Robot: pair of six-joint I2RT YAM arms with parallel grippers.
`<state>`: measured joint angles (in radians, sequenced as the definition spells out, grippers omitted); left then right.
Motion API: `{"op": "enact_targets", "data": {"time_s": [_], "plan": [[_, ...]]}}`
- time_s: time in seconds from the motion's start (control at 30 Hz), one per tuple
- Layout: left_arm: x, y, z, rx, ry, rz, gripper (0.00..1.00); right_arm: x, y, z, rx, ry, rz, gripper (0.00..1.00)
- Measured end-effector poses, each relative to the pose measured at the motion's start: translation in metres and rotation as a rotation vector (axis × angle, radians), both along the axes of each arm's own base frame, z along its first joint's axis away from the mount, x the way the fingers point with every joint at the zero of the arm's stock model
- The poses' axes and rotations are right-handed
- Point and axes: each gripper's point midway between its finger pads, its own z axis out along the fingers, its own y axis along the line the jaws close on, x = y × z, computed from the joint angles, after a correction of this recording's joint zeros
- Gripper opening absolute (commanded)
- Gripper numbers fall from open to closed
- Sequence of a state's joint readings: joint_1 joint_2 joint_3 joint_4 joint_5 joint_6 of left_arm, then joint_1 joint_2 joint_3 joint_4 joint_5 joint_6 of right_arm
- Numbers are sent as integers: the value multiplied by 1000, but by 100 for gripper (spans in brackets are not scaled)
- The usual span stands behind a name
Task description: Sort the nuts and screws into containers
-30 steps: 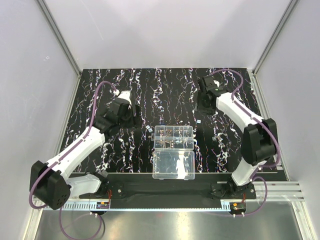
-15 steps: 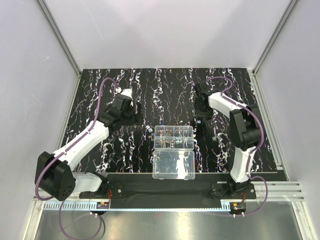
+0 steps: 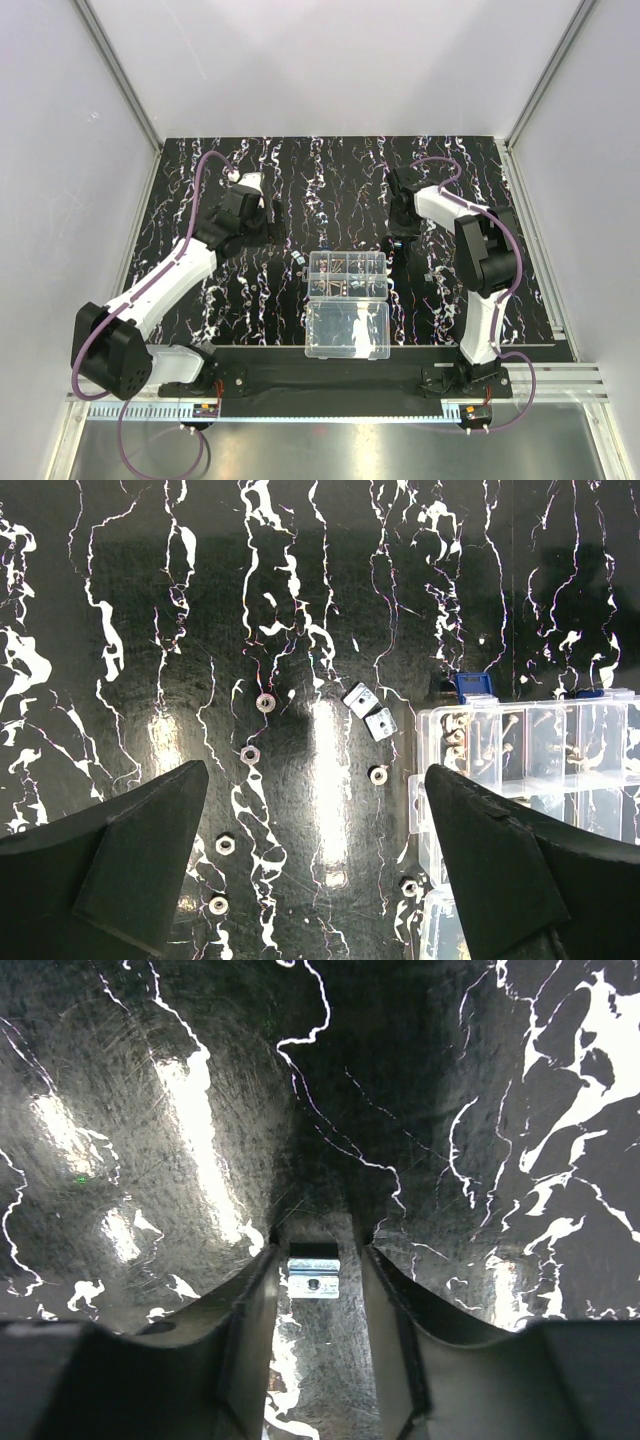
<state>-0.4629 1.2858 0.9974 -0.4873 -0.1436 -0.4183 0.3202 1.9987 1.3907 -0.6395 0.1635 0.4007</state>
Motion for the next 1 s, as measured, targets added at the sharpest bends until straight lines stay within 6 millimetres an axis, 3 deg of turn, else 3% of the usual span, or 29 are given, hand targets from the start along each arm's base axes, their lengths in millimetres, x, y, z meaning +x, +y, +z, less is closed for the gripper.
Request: {"op": "enact_targets", "data": {"time_s": [0.13, 0.2, 0.4, 0.57, 0.67, 0.77, 0.9, 1.0], "plan": [[0, 1, 0, 0, -1, 2, 98, 0, 2, -1, 13, -2, -8, 35], [1, 1, 0, -1, -1, 3, 99, 0, 2, -1, 14, -3, -10, 23], [1, 1, 0, -1, -1, 5, 99, -3, 1, 0, 21, -10, -23, 4], [1, 2, 0, -1, -1, 8, 99, -13, -2, 7, 12, 17, -23, 1], [1, 3, 1, -3, -2, 14, 99, -20, -1, 29, 27, 3, -17, 2], [2, 4, 3, -9, -6, 24, 99, -26, 8, 63, 54, -56, 11, 3], [0, 6, 7, -23, -10, 36, 99, -46, 46, 104, 102, -135, 101, 5], [-2, 6, 13, -39, -23, 39, 99, -70, 82, 115, 139, -146, 189, 5]]}}
